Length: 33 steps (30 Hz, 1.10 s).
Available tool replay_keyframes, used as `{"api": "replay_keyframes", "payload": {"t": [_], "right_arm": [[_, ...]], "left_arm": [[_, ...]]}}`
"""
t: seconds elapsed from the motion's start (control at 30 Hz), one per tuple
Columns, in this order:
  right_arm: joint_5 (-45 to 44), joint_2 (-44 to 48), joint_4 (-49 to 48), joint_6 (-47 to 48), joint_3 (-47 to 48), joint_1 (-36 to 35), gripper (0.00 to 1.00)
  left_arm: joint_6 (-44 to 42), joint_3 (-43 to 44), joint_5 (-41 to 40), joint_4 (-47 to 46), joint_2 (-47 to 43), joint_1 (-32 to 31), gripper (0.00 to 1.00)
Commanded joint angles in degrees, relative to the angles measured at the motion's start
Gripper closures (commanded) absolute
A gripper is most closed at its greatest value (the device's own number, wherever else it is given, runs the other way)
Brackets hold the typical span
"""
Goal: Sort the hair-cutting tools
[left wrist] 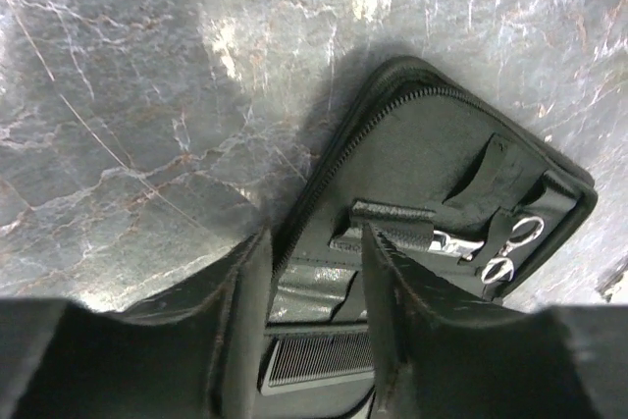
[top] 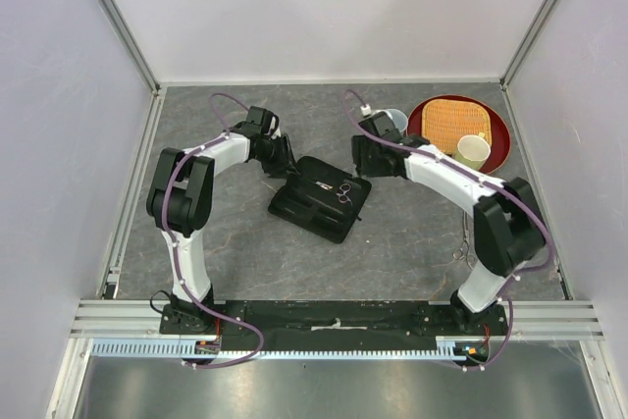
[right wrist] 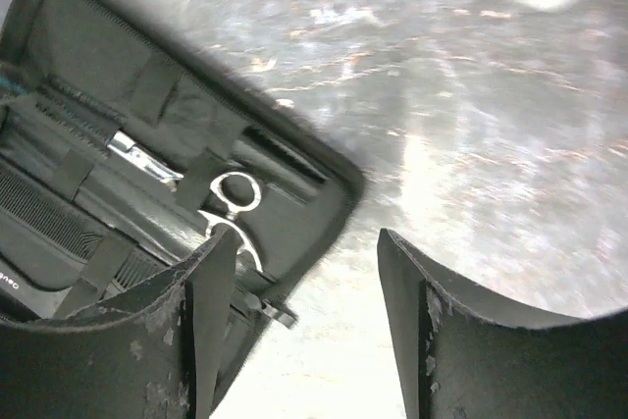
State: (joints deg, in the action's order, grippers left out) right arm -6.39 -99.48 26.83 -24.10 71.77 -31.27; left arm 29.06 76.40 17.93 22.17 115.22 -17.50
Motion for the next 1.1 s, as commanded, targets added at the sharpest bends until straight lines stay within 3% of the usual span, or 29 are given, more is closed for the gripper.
{"api": "replay_keyframes", "payload": {"t": [0.0,0.07,0.3,0.5,0.73,0.87,1.07], "right_arm": [[-17.39,7.1,9.11,-6.03,0.84,2.25,0.33],[-20.4,9.04,13.31,-8.32,-1.36,3.84,0.35],[-29.28,21.51,20.79,-22.2,-14.88,8.68,0.32],[-32.28,29.51,26.26,-29.6,-22.88,12.71,0.12],[-24.73,32.69,17.93,-23.11,-28.34,23.86,0.08],[-16.73,31.46,11.77,-16.0,-30.37,33.35,0.14],[-8.38,26.45,6.66,-7.29,-30.99,38.47,0.17]], "left_arm": [[-1.98,-2.22,-0.71,4.01,-3.15,-0.7,0.43],[-3.39,-2.22,-0.97,4.63,-4.03,-0.7,0.34],[-6.21,-1.25,-5.27,8.14,-9.39,-0.61,0.23],[-6.3,-2.4,-6.6,7.71,-12.38,-0.61,0.2],[-5.24,-4.85,-3.96,5.69,-14.14,-0.61,0.18],[-4.54,-5.03,-2.3,4.98,-13.88,-0.61,0.17],[-4.1,-5.03,-1.59,4.98,-13.71,-0.61,0.17]]}}
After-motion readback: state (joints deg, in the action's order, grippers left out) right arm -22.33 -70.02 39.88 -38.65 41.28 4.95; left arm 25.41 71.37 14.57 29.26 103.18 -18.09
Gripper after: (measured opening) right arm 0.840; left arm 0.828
